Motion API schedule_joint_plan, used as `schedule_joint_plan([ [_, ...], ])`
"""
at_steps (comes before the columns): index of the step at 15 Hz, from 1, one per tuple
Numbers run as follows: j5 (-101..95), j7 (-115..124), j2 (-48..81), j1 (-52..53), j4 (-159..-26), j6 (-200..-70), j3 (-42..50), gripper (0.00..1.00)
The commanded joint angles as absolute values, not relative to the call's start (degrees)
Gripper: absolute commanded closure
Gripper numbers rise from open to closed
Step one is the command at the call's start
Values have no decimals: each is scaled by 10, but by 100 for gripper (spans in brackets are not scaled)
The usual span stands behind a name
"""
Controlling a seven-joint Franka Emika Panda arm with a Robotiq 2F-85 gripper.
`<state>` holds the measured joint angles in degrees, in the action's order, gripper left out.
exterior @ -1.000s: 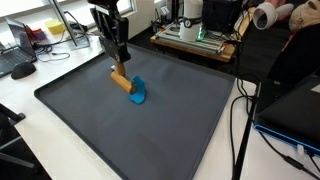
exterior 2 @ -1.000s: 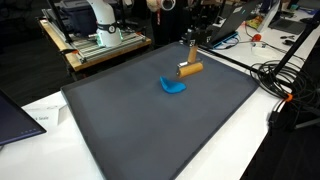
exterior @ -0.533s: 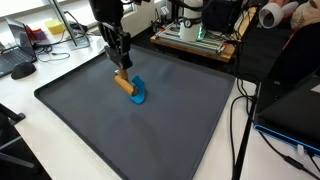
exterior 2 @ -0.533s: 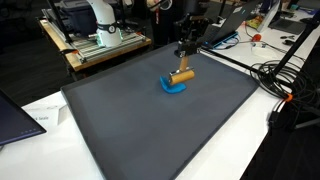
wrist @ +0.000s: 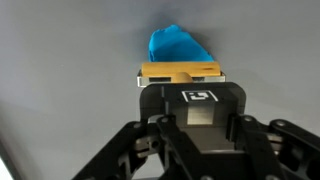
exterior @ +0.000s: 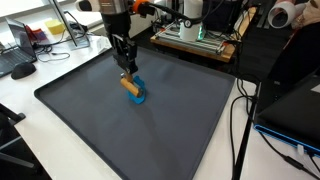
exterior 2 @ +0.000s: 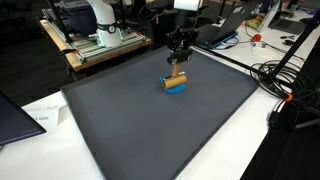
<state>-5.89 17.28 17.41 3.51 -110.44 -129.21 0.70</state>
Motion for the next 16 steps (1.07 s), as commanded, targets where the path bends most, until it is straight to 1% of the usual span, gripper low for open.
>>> schedule_joint_plan([
  [1, -59, 152, 143, 36, -1155, -1338, 6, 78],
  [8, -56, 119, 147, 34, -1191, -1358, 5, 78],
  [16, -25, 78, 159, 22, -1202, -1366, -1, 78],
])
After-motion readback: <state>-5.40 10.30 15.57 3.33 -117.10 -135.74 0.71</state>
